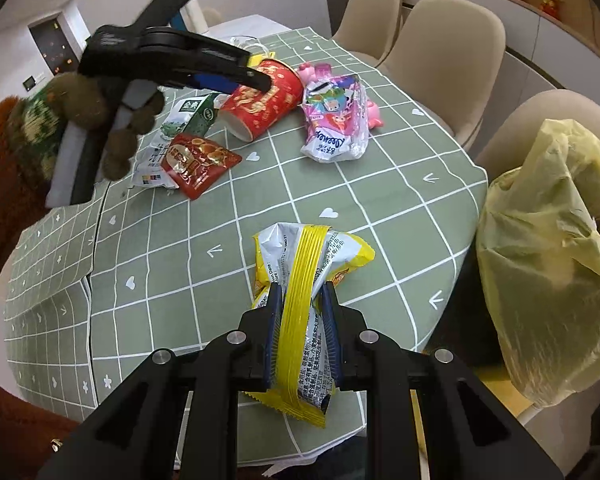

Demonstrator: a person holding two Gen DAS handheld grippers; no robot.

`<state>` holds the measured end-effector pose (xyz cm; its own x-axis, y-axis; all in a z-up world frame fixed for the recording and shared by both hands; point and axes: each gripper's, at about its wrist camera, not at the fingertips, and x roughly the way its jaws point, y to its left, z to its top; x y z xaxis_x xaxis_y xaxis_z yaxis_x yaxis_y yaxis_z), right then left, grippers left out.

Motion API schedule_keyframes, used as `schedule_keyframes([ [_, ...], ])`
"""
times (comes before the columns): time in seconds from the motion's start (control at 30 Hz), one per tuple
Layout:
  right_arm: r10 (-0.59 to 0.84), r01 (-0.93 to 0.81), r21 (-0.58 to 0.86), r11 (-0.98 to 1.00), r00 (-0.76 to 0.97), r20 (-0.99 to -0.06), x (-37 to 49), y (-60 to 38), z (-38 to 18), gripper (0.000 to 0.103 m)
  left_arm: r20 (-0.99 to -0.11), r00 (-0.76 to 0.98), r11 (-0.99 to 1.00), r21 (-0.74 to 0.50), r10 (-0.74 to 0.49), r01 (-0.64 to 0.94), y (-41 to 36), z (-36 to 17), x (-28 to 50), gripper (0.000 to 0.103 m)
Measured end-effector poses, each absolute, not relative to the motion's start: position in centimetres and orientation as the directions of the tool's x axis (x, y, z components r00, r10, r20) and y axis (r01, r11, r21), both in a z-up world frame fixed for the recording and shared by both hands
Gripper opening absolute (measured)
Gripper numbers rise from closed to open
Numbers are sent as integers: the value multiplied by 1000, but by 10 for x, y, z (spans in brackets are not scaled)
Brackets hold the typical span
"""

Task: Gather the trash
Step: 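Grasp the yellow-white wrapper with right tool while left tool reaches the red cup, then grasp the red paper cup with left tool, then carry the red cup and yellow-white wrapper over the yellow trash bag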

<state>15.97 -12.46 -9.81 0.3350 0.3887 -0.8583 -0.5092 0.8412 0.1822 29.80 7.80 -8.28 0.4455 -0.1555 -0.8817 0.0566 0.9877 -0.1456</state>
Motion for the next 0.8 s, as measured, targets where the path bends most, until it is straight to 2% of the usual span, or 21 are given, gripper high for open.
schedule_keyframes([
  [0.2,394,-494,204,845,319,-862,171,-124,-103,20,-888,432,987,-153,-156,40,72,-86,300,51],
  [0.5,416,-534,212,818,297,-859,177,-111,-102,20,-881,419,970,-244,-221,-3,92,-86,271,45],
  [0.67,431,-524,217,824,329,-840,176,-120,-90,20,-823,515,958,-287,-238,-16,92,-52,229,44],
  [0.8,461,-521,216,825,401,-792,178,-132,-59,20,-750,623,957,-289,-224,-3,84,-3,199,44],
])
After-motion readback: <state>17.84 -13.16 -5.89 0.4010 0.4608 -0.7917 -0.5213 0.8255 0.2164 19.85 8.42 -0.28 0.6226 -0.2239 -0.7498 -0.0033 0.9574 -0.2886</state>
